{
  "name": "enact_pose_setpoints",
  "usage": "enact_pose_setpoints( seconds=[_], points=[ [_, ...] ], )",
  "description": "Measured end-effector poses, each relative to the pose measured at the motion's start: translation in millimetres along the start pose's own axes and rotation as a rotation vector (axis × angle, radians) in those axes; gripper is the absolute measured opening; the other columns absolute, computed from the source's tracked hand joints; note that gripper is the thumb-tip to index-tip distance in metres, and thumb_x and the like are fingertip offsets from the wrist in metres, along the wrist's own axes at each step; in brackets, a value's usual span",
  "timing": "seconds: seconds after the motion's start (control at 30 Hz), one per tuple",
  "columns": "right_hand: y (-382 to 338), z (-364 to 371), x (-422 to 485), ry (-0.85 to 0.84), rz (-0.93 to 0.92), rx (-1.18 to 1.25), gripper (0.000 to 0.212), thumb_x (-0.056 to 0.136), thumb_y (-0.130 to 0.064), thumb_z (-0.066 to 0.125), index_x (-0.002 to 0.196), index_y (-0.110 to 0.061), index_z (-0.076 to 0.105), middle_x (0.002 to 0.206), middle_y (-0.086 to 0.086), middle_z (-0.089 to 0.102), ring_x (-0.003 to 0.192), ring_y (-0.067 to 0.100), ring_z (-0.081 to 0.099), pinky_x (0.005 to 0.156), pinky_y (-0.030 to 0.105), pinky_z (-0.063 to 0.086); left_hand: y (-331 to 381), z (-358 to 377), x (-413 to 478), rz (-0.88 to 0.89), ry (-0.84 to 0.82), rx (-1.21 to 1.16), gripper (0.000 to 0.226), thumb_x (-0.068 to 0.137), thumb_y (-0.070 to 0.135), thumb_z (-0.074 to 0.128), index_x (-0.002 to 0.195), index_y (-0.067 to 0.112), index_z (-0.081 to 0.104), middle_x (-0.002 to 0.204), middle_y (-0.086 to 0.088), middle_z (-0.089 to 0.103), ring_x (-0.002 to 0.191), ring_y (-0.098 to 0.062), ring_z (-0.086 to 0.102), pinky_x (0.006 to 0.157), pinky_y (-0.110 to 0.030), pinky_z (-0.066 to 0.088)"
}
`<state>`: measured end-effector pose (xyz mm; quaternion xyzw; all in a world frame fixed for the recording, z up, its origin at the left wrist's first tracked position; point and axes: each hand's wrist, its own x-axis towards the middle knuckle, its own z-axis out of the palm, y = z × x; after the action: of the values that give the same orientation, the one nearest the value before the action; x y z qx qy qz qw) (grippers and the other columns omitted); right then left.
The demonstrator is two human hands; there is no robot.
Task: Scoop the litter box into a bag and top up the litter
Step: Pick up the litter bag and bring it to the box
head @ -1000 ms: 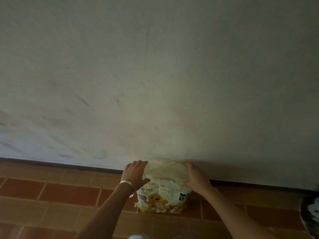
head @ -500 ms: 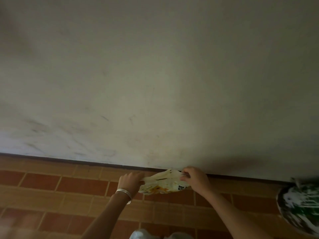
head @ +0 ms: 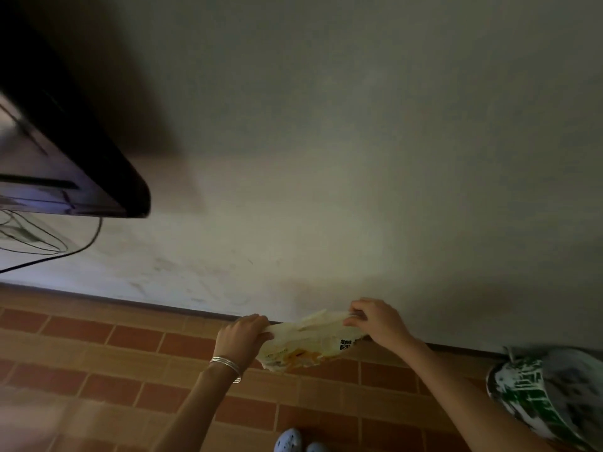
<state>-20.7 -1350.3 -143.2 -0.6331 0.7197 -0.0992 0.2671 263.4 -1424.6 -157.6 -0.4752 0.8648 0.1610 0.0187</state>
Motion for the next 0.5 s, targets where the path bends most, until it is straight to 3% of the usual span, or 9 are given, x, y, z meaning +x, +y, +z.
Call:
enact_pose_setpoints(
  seconds=[0.23,0.5],
  points=[
    [-60,-46,-18,-0.028,-0.189,0.004,0.04,0.081,-0.047,0.063,0.056,-0.034,0.034,0.062,-0.01,0.044,0.057,0.0,0.042,0.054,0.022,0.033,3,-71,-65,-0.141,0.093,0.044,0.024,0.089,0.047,0.048,0.102,0.028,0.057,0.1,0.011,0.062,0.094,-0.014,0.06,0.065,-0.027,0.042],
    [-131,-36,-20,-0.112,-0.418,0.106,0.031,0.078,-0.039,0.069,0.06,-0.035,0.045,0.065,-0.011,0.05,0.065,-0.001,0.048,0.059,0.022,0.036,-14,-84,-165,-0.351,0.143,0.004,0.022,0.091,0.046,0.044,0.096,0.027,0.054,0.095,0.012,0.058,0.089,-0.014,0.059,0.059,-0.027,0.04]
  ],
)
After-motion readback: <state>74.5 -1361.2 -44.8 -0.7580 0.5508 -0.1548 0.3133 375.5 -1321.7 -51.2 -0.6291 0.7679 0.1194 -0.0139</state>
